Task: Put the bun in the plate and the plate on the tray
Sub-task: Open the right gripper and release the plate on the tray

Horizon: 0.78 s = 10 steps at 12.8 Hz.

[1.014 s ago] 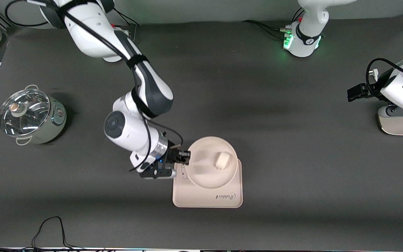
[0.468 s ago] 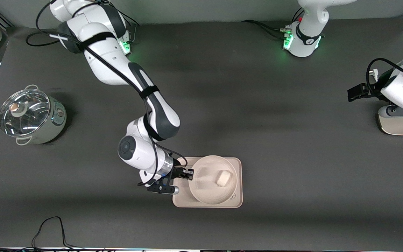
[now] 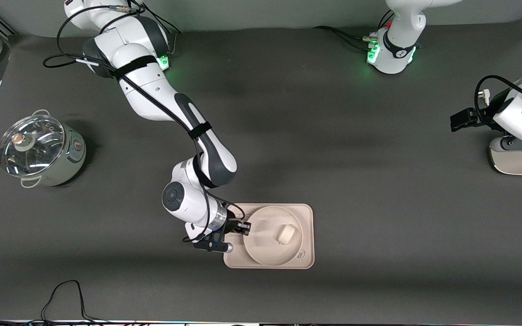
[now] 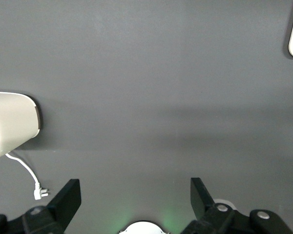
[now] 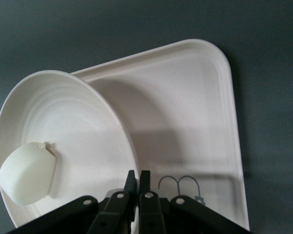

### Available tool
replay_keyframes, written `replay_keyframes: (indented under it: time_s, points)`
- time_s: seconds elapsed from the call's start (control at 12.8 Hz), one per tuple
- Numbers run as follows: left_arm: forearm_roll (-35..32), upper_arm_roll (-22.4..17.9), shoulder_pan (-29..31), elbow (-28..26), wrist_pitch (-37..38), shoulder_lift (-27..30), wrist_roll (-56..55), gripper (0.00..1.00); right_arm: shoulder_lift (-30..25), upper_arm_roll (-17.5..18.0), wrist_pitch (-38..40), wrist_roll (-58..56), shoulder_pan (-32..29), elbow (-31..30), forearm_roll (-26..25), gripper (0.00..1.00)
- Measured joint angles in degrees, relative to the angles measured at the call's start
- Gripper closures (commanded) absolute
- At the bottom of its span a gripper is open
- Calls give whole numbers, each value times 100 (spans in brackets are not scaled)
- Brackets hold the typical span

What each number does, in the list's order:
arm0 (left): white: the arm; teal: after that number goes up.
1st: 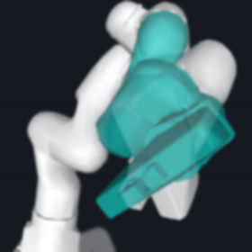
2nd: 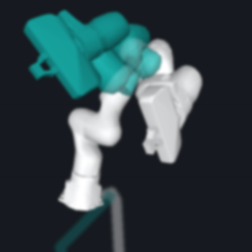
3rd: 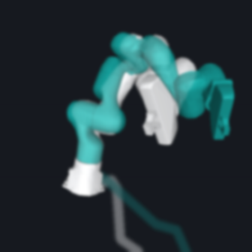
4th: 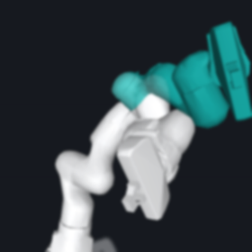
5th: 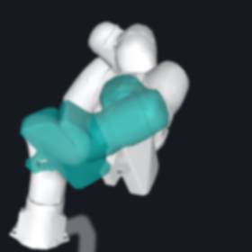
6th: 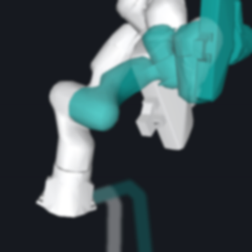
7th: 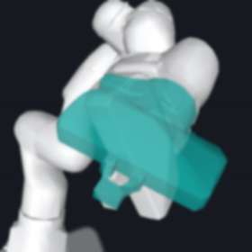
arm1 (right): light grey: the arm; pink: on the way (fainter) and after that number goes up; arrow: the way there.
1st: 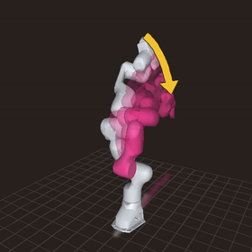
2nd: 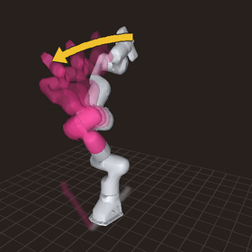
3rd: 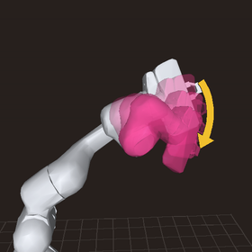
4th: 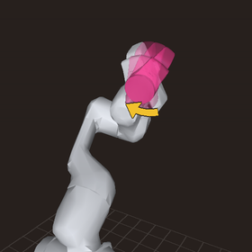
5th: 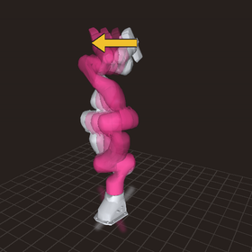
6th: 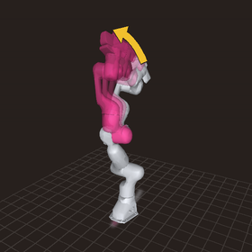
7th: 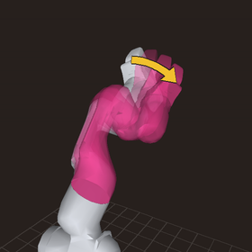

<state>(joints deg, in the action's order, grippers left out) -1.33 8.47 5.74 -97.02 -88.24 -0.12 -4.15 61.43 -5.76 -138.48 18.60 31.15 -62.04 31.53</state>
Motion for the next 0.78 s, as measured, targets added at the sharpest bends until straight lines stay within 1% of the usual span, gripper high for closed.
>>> replay_keyframes:
  time_s: [0.16,0.23,0.31,0.39,0.47,0.55,0.78]
  points:
    - [0,0,0,0,0,0,0,0,58,0,-86,0,-3,0,0,100]
    - [0,0,0,0,0,0,0,0,80,0,-117,0,-5,0,0,84]
    - [0,0,0,0,0,0,0,0,93,0,-126,0,-5,0,0,57]
    - [0,0,0,0,0,0,0,0,97,0,-141,0,-6,0,0,41]
    - [0,0,0,0,0,0,0,0,96,0,-158,0,-6,1,0,2]
    - [0,0,0,0,0,0,0,0,97,0,-180,0,-6,9,1,0]
    - [0,0,0,-1,-3,0,0,0,13,0,-108,5,-11,154,20,0]
